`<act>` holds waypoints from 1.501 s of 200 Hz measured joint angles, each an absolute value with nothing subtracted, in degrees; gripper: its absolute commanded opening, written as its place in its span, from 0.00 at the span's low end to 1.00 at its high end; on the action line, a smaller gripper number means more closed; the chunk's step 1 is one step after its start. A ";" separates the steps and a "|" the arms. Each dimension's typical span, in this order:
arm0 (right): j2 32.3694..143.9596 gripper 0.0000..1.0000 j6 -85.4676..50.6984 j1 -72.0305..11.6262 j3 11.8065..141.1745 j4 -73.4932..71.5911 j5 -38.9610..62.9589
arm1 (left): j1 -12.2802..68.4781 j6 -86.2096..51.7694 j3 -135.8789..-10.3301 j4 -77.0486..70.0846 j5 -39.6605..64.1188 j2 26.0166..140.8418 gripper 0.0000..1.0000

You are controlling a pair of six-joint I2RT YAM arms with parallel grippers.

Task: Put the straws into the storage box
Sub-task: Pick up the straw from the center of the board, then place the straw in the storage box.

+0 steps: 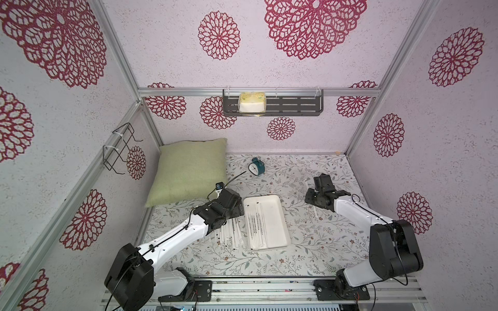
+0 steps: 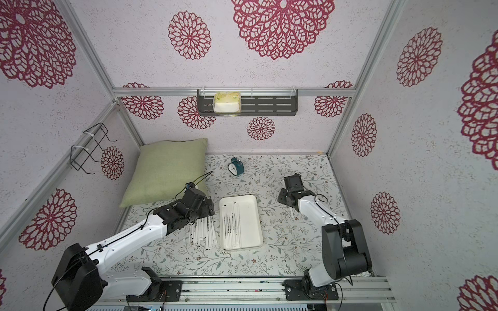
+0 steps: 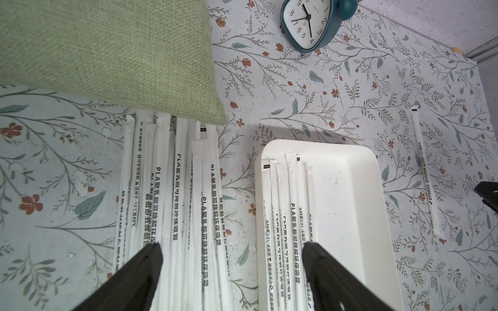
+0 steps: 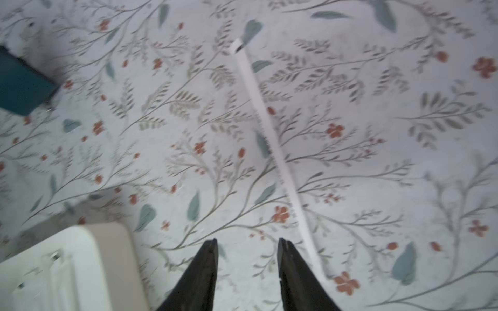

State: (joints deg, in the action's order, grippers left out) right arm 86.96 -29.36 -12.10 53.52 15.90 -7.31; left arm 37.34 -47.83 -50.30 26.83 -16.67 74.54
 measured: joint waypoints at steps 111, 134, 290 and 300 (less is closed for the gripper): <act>100.14 0.36 -23.97 -10.79 54.87 11.84 -9.08 | 40.25 -48.45 -54.50 25.80 -15.29 80.64 0.89; 101.45 0.27 -23.33 -10.79 56.05 11.51 -10.24 | 40.25 -48.45 -54.50 25.78 -15.33 80.73 0.89; 80.16 0.10 -38.50 -44.29 49.25 5.21 0.40 | 37.91 -52.10 -46.00 23.55 -16.16 75.48 0.88; 80.07 0.09 -40.95 -45.45 46.24 2.50 2.15 | 37.91 -52.51 -45.30 23.18 -16.10 75.26 0.88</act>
State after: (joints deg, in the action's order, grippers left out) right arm 80.07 -40.95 -45.45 46.24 2.50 2.15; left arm 37.91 -52.51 -45.30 23.18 -16.10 75.26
